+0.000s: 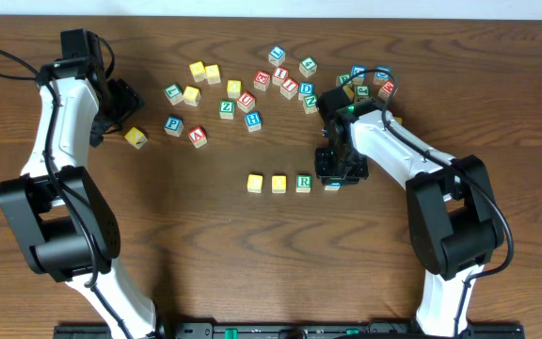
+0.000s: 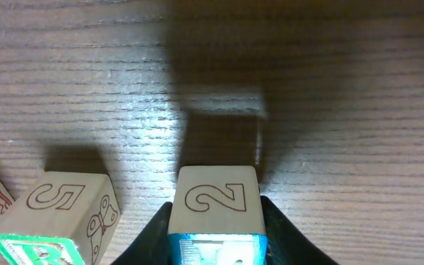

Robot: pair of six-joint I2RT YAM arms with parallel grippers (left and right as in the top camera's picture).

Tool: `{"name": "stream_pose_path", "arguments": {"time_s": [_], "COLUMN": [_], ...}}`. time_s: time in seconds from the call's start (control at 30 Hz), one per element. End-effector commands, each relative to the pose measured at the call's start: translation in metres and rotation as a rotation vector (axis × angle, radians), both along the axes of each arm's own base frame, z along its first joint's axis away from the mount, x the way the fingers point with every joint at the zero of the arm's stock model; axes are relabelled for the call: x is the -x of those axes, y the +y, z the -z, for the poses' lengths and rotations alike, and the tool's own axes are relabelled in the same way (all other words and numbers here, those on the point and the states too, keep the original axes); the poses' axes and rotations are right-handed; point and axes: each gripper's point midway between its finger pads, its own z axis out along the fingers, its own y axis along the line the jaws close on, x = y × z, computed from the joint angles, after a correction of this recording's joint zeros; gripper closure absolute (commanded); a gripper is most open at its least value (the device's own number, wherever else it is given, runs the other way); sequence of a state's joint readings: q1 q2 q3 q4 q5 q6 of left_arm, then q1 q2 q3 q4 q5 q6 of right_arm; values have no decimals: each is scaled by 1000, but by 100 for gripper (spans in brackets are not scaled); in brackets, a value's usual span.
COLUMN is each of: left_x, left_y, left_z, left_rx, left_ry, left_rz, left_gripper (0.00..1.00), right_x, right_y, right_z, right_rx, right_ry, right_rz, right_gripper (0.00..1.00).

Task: Spell out CORL
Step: 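Open the right gripper and release the blue L block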

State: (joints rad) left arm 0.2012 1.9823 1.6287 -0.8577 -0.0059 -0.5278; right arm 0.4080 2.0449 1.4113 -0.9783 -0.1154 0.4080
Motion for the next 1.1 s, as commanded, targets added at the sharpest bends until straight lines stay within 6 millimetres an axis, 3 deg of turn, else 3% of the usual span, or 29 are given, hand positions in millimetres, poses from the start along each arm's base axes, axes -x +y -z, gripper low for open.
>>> {"name": "stream_pose_path", "arguments": {"time_s": [0.0, 0.03, 0.33, 0.43, 0.53, 0.57, 0.67, 0.73, 1.07], "left_x": [0, 0, 0, 0, 0, 0, 0, 0, 0], "left_y": [1, 1, 1, 1, 1, 1, 1, 1, 1], "left_z": [2, 2, 2, 2, 2, 2, 2, 2, 2], "left_rx": [-1, -1, -1, -1, -1, -1, -1, -1, -1], "left_ry": [6, 6, 6, 6, 6, 6, 6, 6, 6], "left_rz": [-14, -14, -14, -14, -14, -14, -14, -14, -14], "left_gripper": [13, 13, 13, 13, 13, 13, 13, 13, 13], "right_x": [4, 4, 3, 1, -2, -2, 0, 0, -1], "right_y": [-1, -1, -2, -4, -3, -3, -3, -3, -2], "right_z": [5, 5, 5, 6, 6, 6, 6, 5, 6], "right_rx": [14, 15, 21, 31, 27, 26, 27, 29, 22], "right_ry": [13, 13, 9, -4, -13, -13, -6, -2, -13], "right_rz": [-11, -11, -19, -19, -18, -13, 8, 7, -39], "right_gripper": [64, 61, 60, 51, 48, 48, 65, 71, 66]}}
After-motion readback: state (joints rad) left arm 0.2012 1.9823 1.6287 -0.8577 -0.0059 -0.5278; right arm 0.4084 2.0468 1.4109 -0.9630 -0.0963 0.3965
